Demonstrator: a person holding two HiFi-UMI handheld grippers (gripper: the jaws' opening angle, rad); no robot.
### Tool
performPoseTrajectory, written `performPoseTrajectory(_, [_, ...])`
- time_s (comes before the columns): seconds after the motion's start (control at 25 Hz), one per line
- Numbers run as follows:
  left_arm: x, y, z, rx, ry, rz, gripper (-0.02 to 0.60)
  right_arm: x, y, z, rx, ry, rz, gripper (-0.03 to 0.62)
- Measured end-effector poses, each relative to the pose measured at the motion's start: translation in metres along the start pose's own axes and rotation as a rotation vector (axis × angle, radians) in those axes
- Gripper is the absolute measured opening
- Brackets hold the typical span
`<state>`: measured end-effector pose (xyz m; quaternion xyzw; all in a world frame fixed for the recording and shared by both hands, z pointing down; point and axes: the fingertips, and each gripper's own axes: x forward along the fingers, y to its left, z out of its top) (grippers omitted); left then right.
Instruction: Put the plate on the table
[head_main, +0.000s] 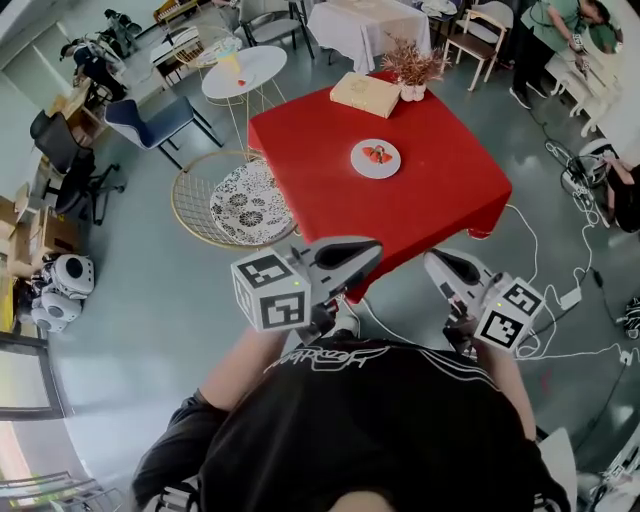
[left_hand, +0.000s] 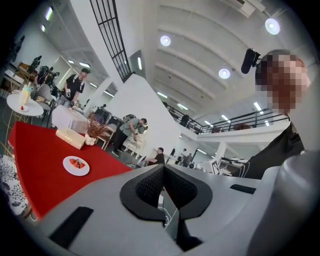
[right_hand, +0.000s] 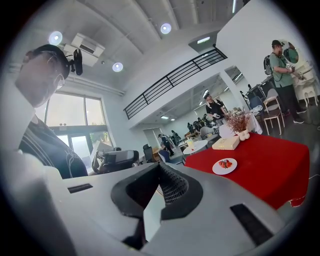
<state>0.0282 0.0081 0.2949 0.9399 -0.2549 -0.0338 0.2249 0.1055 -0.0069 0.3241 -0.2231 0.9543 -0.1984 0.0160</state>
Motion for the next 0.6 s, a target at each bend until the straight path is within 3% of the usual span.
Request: performPoseTrajectory(0.6, [-0.004, -0.012, -0.008, -0.009, 0.008, 0.031, 0.006, -0.002, 0.011, 0.000, 0.001, -0.026, 0.038, 0.006])
